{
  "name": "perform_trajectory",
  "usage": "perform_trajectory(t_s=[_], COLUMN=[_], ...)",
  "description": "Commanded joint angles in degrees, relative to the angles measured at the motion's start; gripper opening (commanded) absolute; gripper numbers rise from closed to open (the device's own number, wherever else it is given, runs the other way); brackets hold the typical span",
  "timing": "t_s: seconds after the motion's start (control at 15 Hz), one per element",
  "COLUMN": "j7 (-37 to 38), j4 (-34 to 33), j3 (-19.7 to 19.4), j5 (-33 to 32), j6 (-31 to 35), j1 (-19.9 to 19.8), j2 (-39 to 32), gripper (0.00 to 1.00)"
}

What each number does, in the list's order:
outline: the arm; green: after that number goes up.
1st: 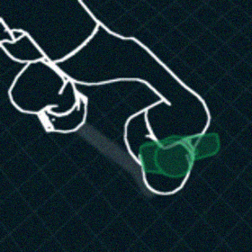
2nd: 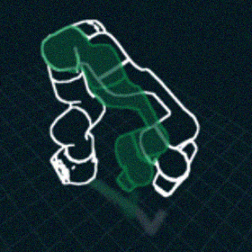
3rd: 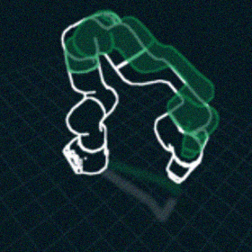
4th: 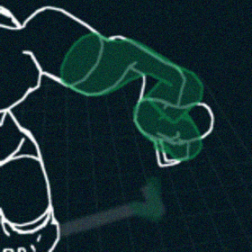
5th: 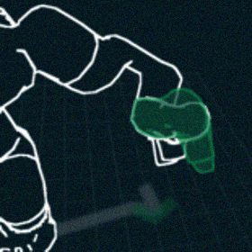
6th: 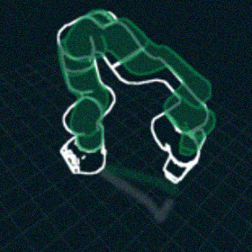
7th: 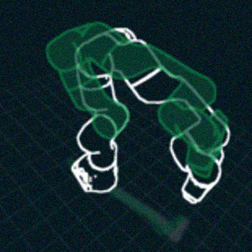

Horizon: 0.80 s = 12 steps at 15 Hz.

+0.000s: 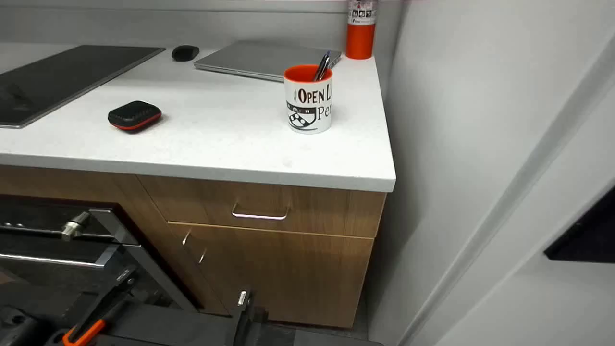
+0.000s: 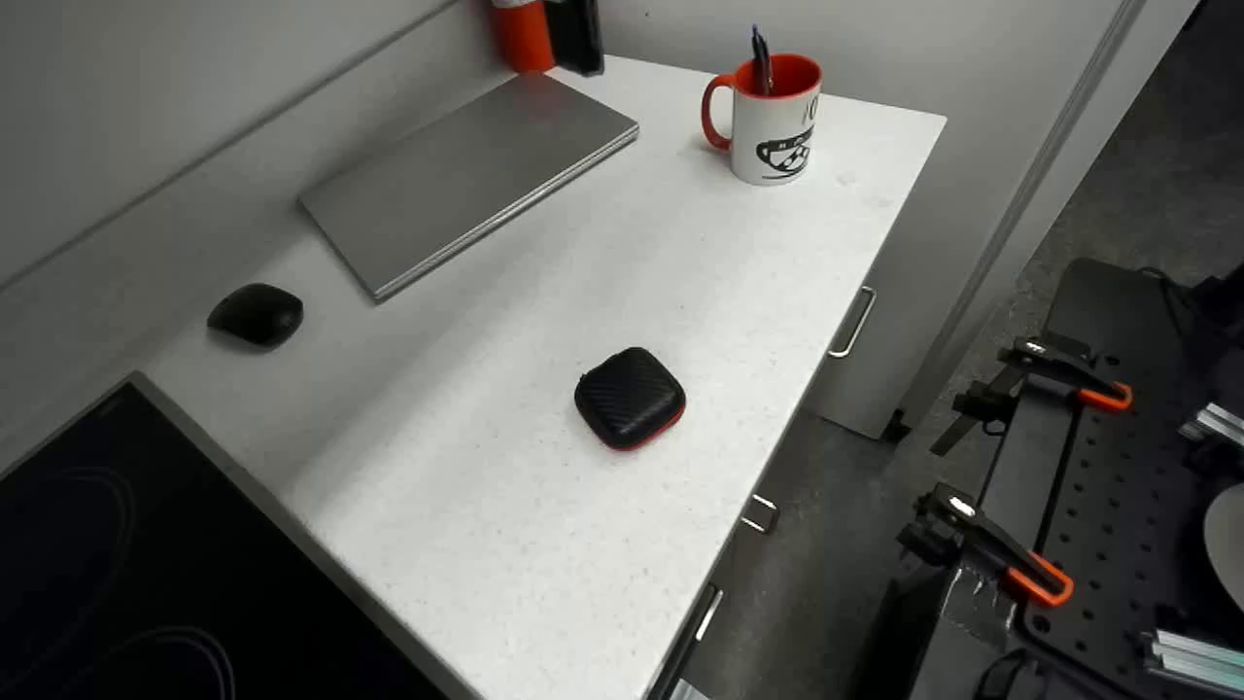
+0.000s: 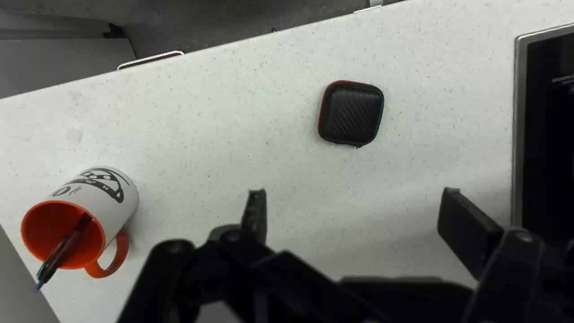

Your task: Take the pen out of the mug and put it on the counter

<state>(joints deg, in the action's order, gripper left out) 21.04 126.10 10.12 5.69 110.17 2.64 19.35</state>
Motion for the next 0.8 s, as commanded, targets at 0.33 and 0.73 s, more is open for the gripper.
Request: perform_trajectory(t_s=[0.33, 0.73], j7=[0.5, 0.8], j4=[1.0, 7.4], j3=[-0.9, -5.7], j5=[-3.1, -10.8], j6=[2.0, 12.0], j1=[-0.8, -6.1], j2=[-0.5, -2.5], gripper=[1.00, 1.00])
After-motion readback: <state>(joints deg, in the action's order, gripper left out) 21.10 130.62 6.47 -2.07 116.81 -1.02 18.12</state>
